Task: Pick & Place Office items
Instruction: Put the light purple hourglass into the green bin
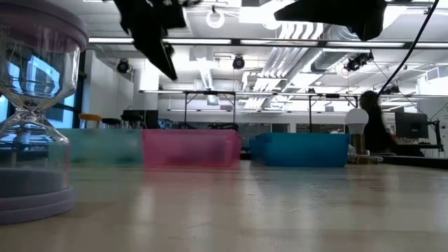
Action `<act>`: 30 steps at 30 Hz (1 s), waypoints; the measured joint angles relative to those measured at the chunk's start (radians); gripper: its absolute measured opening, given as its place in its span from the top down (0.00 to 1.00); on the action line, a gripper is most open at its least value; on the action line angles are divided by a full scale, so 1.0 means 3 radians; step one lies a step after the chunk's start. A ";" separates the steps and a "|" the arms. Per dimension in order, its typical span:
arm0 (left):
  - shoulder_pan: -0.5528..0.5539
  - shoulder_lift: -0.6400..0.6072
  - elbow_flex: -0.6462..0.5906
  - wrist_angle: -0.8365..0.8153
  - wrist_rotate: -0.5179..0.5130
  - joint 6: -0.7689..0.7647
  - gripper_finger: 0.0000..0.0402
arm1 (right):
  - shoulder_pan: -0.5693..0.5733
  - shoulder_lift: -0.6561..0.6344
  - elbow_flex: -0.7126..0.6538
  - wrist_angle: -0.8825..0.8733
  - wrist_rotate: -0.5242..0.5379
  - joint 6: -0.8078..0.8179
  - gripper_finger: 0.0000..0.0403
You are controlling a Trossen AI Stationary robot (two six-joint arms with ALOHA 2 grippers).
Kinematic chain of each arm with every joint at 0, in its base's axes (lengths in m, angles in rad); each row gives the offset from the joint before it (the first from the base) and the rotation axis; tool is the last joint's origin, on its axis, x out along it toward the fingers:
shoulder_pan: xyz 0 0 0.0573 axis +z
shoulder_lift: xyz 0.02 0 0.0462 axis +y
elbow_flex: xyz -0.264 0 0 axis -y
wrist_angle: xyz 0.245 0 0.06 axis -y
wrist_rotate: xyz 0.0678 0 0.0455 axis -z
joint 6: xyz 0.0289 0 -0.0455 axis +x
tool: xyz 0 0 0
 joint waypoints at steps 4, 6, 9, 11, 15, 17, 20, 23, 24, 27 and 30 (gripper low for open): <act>-0.0213 -0.0297 0.0000 -0.0222 0.0128 -0.0502 0.31 | -0.0001 0.0042 0.0000 0.0038 0.0009 -0.0026 0.09; -0.0328 -0.0411 0.0000 -0.0347 0.0370 -0.0562 0.31 | 0.0002 0.0078 0.0000 0.0073 0.0045 -0.0075 0.09; -0.0540 -0.0537 0.0000 -0.0507 0.0741 -0.0562 0.31 | -0.0029 0.0145 0.0005 0.0185 0.0058 -0.0112 0.09; -0.0697 -0.0587 0.0000 -0.0565 0.0858 -0.0550 0.31 | -0.0060 0.0192 0.0001 0.0178 0.0038 -0.0112 0.09; -0.1011 -0.0597 0.0000 -0.0579 0.0886 -0.0737 0.31 | -0.0159 0.0245 0.0001 0.0235 -0.0155 -0.0113 0.09; -0.1168 -0.0572 0.0000 -0.0614 0.0887 -0.0815 0.31 | -0.0209 0.0261 0.0000 0.0277 -0.0240 -0.0118 0.09; -0.1389 -0.0517 -0.0001 -0.0635 0.0870 -0.0943 0.31 | -0.0245 0.0272 0.0000 0.0405 -0.0287 -0.0316 0.09; -0.1578 -0.0500 -0.0001 -0.0641 0.0871 -0.1085 0.31 | -0.0205 0.0272 0.0000 0.0762 -0.0320 -0.0833 0.09; -0.1641 -0.0500 0.0000 -0.0646 0.0869 -0.1128 0.31 | -0.0178 0.0272 0.0000 0.0913 -0.0353 -0.1039 0.09; -0.1816 -0.0500 0.0000 -0.0672 0.0868 -0.1224 0.31 | -0.0075 0.0272 0.0000 0.1319 -0.0437 -0.1583 0.09; -0.1976 -0.0502 0.0000 -0.0717 0.0863 -0.1331 0.31 | 0.0008 0.0272 0.0000 0.1551 -0.0532 -0.1922 0.09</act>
